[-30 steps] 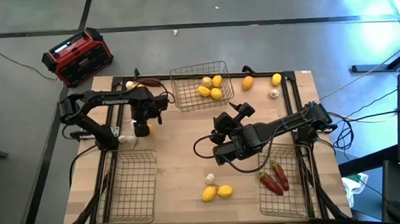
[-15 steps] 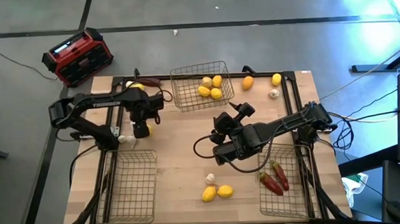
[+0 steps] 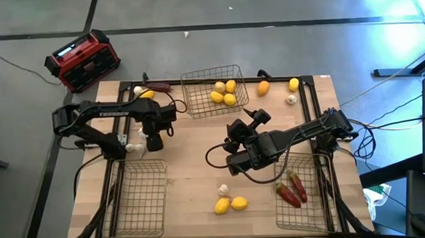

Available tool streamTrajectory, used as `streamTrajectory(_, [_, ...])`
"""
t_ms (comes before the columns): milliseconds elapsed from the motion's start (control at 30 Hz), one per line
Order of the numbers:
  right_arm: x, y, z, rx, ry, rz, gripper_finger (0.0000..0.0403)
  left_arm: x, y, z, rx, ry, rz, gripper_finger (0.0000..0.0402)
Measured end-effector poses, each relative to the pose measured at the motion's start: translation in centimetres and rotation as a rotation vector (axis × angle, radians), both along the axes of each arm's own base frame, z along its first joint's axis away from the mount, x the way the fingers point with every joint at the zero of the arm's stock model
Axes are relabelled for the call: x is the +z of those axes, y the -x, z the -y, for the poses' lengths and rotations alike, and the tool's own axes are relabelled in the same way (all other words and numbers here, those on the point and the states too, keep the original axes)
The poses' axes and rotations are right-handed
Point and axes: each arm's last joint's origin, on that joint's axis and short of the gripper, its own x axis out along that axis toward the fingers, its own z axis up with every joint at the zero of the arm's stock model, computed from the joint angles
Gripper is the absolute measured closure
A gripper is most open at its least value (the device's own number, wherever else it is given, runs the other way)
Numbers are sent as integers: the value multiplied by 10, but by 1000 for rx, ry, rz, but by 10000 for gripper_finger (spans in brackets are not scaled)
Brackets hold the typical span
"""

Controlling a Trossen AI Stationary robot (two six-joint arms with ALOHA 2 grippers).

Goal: Sort produce into baskets
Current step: Put the lemon into the top wire basket

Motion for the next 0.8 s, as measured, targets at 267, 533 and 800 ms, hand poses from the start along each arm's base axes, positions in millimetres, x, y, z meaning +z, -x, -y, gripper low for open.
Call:
streamTrajectory(267, [0,0,0,0,-1,1,13,0,-2,-3,52,-15,30,246])
streamTrajectory(533, [0,0,0,1,4,-2,13,-1,-3,-3,66,-19,35,246])
streamTrajectory(800, [0,0,0,1,4,-1,13,-1,-7,-4,27,-28,73,247])
